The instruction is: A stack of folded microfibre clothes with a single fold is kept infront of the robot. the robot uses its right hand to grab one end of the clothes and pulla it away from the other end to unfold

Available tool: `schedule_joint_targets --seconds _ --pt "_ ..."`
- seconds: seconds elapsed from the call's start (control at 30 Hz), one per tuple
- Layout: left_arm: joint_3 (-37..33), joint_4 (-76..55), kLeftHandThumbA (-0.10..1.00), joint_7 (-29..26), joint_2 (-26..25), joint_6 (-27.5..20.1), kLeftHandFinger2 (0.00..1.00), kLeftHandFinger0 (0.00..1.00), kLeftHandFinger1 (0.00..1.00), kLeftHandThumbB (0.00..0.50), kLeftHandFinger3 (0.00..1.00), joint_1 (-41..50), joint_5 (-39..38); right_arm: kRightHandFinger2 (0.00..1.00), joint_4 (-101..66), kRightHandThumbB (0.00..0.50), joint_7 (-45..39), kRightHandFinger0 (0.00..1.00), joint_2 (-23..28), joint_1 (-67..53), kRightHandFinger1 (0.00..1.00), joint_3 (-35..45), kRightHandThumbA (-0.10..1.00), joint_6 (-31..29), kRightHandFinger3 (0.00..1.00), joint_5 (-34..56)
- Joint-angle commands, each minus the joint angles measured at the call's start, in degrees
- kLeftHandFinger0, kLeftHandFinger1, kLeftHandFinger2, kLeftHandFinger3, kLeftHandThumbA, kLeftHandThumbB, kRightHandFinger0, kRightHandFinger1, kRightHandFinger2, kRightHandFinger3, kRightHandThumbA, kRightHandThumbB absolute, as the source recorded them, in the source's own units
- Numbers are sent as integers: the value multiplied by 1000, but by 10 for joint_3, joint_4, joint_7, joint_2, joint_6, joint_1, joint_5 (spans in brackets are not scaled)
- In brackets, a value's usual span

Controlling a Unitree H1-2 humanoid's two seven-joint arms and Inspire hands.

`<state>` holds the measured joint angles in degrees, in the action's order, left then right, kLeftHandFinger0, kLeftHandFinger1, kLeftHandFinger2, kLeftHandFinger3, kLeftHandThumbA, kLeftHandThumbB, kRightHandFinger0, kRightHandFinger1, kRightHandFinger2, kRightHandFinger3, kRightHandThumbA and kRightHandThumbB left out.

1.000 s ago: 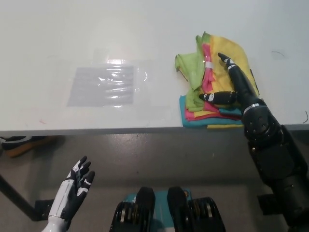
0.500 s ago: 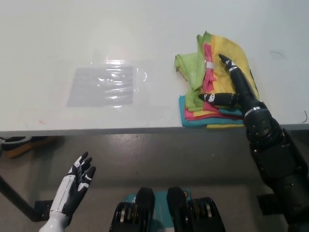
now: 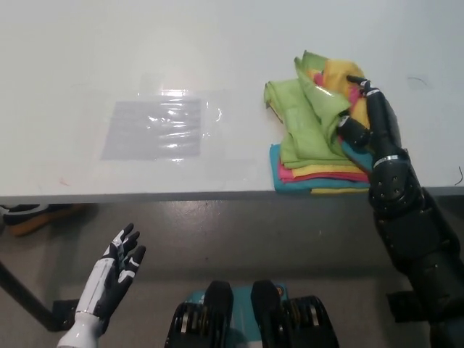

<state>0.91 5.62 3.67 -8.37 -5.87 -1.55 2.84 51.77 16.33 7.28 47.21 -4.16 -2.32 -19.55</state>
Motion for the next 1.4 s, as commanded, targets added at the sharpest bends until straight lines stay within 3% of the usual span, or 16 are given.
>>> schedule_joint_targets --seconds 0.0,0.3,0.4,0.53,0.57,0.6,0.67,0.7,0.73,0.83,0.87,0.97,1.03,1.17,1.23,1.37 --pt "3 -10 820 5 -13 -11 1000 1000 1000 118 1000 -19 -2 880 19 161 31 61 10 11 495 16 -100 -27 860 18" --pt "1 -6 819 5 -20 -10 1000 1000 1000 100 1000 -23 1 837 13 188 52 11 14 2 451 76 -100 -76 819 70" --pt "1 -5 802 4 -19 -14 1000 1000 1000 104 1000 -18 1 730 1 214 45 13 -6 -3 410 167 -100 -85 707 167" --pt "3 -7 783 7 -20 -15 1000 1000 1000 103 1000 -8 -5 735 44 186 5 0 -16 9 328 291 -100 -119 791 296" --pt "2 -8 773 3 -21 -18 1000 1000 1000 84 1000 -6 2 685 55 147 -3 0 -10 10 292 305 -2 -126 783 309" --pt "2 -9 770 3 -21 -19 1000 1000 1000 84 1000 -4 2 612 57 147 -2 0 -10 12 236 320 20 -122 695 317" --pt "3 -12 770 4 -22 -15 1000 1000 1000 92 1000 -2 1 726 51 121 -21 50 -10 14 311 364 150 -110 951 362" --pt "4 -13 770 4 -22 -14 1000 1000 1000 93 1000 -2 0 656 50 122 -25 44 -11 14 299 373 192 -109 868 367" --pt "3 -13 765 3 -22 -12 1000 1000 1000 85 1000 0 3 1000 55 124 -43 362 -2 12 645 389 386 -106 1000 381" --pt "3 -10 727 -1 -23 -16 1000 1000 1000 91 1000 1 10 1000 42 50 -56 510 -1 4 752 397 596 -123 1000 379" --pt "3 -12 709 -3 -23 -13 1000 1000 1000 101 1000 1 14 1000 33 78 -59 600 0 -3 817 392 691 -131 1000 368" --pt "4 -7 670 -5 -21 -12 1000 1000 1000 86 1000 -1 11 1000 2 73 -66 703 -3 -15 889 382 771 -146 1000 355" --pt "6 -7 640 -6 -21 -12 1000 1000 1000 84 1000 -2 12 1000 -50 107 -79 778 -8 -32 938 366 836 -147 1000 347" --pt "8 -7 605 -7 -23 -9 1000 1000 1000 76 1000 -2 17 1000 -140 123 -78 787 -14 -62 944 330 865 -138 1000 327" --pt "8 -8 595 -5 -23 -9 1000 1000 1000 71 1000 -2 15 1000 -200 134 -61 816 -13 -84 954 303 946 -133 1000 292" --pt "9 -8 588 -3 -25 -8 1000 1000 1000 71 1000 -3 15 1000 -318 80 -38 1000 -22 -107 1000 279 909 -126 1000 270"
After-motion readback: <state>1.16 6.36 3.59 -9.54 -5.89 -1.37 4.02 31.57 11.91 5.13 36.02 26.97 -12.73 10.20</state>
